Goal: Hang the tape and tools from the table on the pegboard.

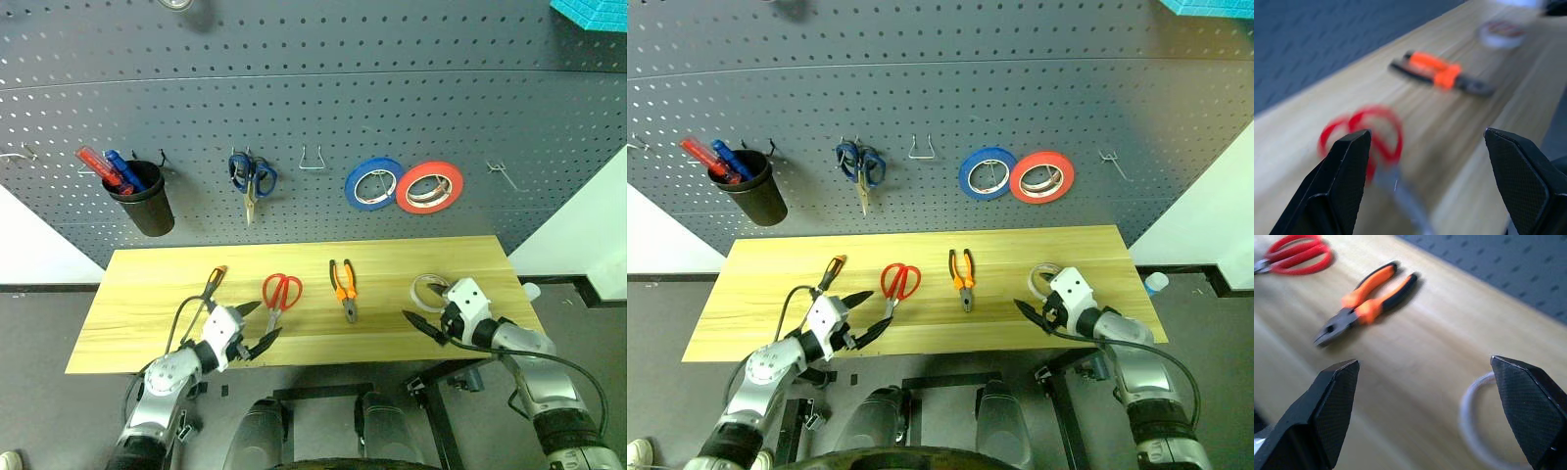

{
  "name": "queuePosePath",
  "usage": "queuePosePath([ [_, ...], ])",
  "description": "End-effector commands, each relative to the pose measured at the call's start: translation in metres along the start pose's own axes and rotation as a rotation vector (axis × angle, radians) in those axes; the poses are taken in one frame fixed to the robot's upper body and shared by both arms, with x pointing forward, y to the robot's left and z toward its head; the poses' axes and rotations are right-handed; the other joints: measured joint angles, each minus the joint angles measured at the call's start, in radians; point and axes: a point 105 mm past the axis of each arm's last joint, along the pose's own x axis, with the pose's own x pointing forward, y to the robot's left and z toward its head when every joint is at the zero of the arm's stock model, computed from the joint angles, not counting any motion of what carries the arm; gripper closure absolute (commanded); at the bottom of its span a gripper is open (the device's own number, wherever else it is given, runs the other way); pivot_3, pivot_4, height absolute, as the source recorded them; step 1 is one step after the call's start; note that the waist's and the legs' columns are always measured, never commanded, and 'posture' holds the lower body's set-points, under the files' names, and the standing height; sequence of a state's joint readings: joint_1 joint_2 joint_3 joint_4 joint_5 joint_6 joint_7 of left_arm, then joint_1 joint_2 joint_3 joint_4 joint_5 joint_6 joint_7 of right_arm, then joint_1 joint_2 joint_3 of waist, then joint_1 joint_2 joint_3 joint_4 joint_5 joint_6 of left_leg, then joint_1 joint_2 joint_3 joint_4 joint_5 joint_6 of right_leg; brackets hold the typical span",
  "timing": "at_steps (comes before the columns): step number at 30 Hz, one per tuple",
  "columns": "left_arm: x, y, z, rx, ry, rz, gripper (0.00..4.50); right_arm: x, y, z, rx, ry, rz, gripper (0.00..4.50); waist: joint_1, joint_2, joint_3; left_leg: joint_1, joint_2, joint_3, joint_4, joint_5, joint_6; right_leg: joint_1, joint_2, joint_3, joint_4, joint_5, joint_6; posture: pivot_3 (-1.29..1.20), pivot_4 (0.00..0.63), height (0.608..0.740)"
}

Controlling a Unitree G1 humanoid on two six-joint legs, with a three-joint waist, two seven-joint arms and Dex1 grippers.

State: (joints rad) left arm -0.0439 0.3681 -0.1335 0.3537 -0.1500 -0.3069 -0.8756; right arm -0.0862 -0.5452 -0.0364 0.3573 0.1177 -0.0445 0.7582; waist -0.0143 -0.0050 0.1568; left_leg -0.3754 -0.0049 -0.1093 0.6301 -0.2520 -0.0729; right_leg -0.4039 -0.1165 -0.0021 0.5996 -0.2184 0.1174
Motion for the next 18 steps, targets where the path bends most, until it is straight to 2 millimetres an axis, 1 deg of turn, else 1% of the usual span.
queuePosePath([
  [1,0.031,-0.01,0.024,0.042,-0.026,-0.196,0.65,0.012,-0.012,-0.004,0.003,0.064,-0.03,0.0,-0.001,0.0,0.0,0.0,0.0,0.0,0.0,0.0,0.0,0.0,0.0,0.0,0.0,0.001,-0.002,-0.06,0.103,0.73],
  [2,0.038,-0.013,0.03,0.05,-0.029,-0.246,0.65,0.015,-0.014,-0.01,0.006,0.099,-0.033,0.0,-0.001,0.0,0.0,0.0,0.0,0.0,0.0,0.0,0.0,0.0,0.001,0.0,0.0,0.002,-0.002,-0.07,0.101,0.73],
  [5,0.051,-0.02,0.041,0.078,-0.031,-0.338,0.65,0.023,-0.02,-0.019,0.017,0.162,-0.022,0.0,-0.01,0.0,-0.001,0.001,0.0,0.0,0.001,0.0,0.0,0.002,0.001,0.0,0.0,0.002,-0.002,-0.08,0.1,0.73],
  [8,0.06,-0.019,0.051,0.073,-0.055,-0.35,0.65,0.031,-0.025,-0.029,0.007,0.242,-0.013,0.0,-0.029,0.001,-0.001,0.002,0.0,0.0,0.0,0.0,0.0,0.002,0.001,0.001,0.0,0.002,-0.002,-0.09,0.097,0.73],
  [11,0.061,-0.02,0.051,0.056,-0.055,-0.365,0.65,0.037,-0.028,-0.038,0.0,0.333,-0.006,0.0,-0.039,0.001,-0.001,0.001,0.0,0.0,0.0,0.0,0.0,0.002,0.001,0.001,0.0,0.002,-0.001,-0.09,0.097,0.73],
  [14,0.059,-0.021,0.051,0.054,-0.052,-0.367,0.65,0.044,-0.029,-0.04,-0.003,0.384,0.003,0.0,-0.055,0.001,-0.001,0.002,0.0,0.0,0.0,0.0,0.0,0.002,0.001,0.001,0.001,0.003,0.001,-0.08,0.099,0.73],
  [18,0.054,-0.018,0.049,0.053,-0.048,-0.341,0.65,0.047,-0.027,-0.046,-0.003,0.452,0.032,0.0,-0.057,0.001,-0.001,0.002,0.0,0.0,0.001,0.0,0.0,0.002,0.001,0.002,0.002,0.003,0.001,-0.07,0.102,0.73],
])
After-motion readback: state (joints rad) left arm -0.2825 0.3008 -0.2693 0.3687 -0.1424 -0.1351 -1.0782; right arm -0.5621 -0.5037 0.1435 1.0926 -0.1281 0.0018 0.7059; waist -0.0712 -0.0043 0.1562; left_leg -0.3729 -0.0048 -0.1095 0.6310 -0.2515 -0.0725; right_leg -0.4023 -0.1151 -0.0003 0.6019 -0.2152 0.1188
